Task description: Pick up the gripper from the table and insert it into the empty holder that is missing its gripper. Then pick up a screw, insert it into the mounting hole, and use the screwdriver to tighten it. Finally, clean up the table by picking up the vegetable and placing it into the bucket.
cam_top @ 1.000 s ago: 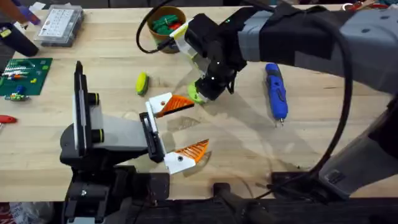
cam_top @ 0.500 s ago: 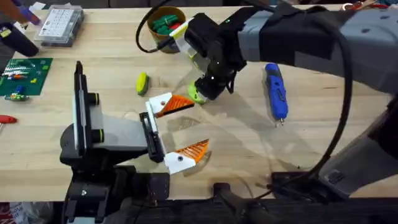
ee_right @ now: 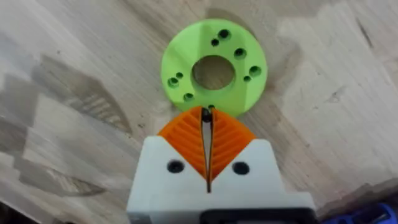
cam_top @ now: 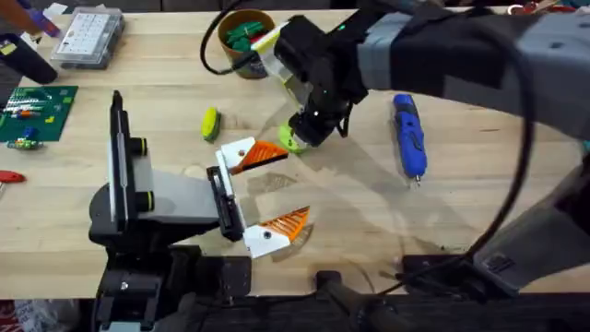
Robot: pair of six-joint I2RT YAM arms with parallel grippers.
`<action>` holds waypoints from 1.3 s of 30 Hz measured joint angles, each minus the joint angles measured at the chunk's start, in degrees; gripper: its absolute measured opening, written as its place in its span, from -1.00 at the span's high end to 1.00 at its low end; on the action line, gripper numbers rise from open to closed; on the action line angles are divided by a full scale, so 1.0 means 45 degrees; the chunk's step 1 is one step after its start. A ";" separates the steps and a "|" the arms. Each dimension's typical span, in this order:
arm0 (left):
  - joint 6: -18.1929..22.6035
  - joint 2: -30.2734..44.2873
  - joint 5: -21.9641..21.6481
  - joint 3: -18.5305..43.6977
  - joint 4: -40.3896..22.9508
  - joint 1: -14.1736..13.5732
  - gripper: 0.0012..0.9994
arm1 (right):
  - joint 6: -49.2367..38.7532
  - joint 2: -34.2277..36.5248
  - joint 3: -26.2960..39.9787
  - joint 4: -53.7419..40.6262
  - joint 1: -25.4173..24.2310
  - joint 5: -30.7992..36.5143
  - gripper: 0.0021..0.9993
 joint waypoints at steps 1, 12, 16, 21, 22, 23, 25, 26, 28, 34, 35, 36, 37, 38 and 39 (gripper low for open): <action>0.0000 0.0000 0.0000 0.0000 0.0005 0.0000 -0.97 | 0.0000 -0.0190 0.0000 0.0000 0.0000 0.0000 1.00; 0.0000 0.0005 0.0000 0.0000 0.0005 0.0000 -0.97 | -0.0034 -0.2135 0.0005 -0.0324 -0.0111 0.0000 1.00; 0.0000 0.0000 0.0000 0.0000 0.0000 0.0000 -0.97 | -0.0118 -0.2635 0.0005 -0.0952 -0.0346 0.0000 1.00; 0.0000 0.0005 0.0000 0.0000 0.0005 0.0000 -0.97 | -0.0431 -0.2958 0.0547 -0.2553 -0.0539 0.0005 1.00; 0.0000 0.0000 0.0000 0.0000 0.0005 0.0000 -0.97 | -0.0509 -0.2958 0.0832 -0.2933 -0.0539 0.0010 1.00; 0.0000 0.0000 0.0000 0.0000 0.0005 0.0000 -0.97 | -0.0599 -0.2962 0.1085 -0.3141 -0.0539 0.0005 1.00; 0.0000 0.0005 0.0000 0.0000 0.0000 0.0000 -0.97 | -0.0739 -0.2963 0.1676 -0.3573 -0.0539 0.0005 1.00; 0.0000 0.0000 0.0000 0.0000 0.0000 0.0000 -0.97 | -0.0811 -0.2972 0.1977 -0.3755 -0.0539 0.0005 1.00; 0.0000 0.0000 0.0000 0.0000 0.0004 0.0000 -0.97 | -0.0904 -0.2972 0.2643 -0.4078 -0.0539 0.0005 1.00; 0.0000 0.0005 0.0000 0.0000 0.0005 0.0000 -0.97 | -0.1215 -0.2967 0.4448 -0.4893 -0.0539 0.0005 1.00; 0.0000 0.0005 0.0000 0.0000 0.0000 0.0000 -0.97 | -0.1282 -0.2967 0.4778 -0.5041 -0.0539 0.0005 1.00; 0.0000 0.0000 0.0000 0.0000 0.0000 0.0000 -0.97 | -0.1349 -0.2967 0.5080 -0.5109 -0.0525 0.0005 1.00; 0.0000 0.0005 0.0000 0.0000 0.0004 0.0000 -0.97 | -0.1409 -0.2967 0.5366 -0.5164 -0.0488 0.0014 1.00; 0.0000 0.0000 0.0000 0.0000 0.0005 0.0000 -0.97 | -0.1496 -0.2963 0.5602 -0.5186 -0.0440 0.0015 1.00; 0.0000 0.0000 0.0000 0.0000 0.0005 0.0000 -0.97 | -0.1632 -0.2963 0.5860 -0.5228 -0.0351 0.0010 1.00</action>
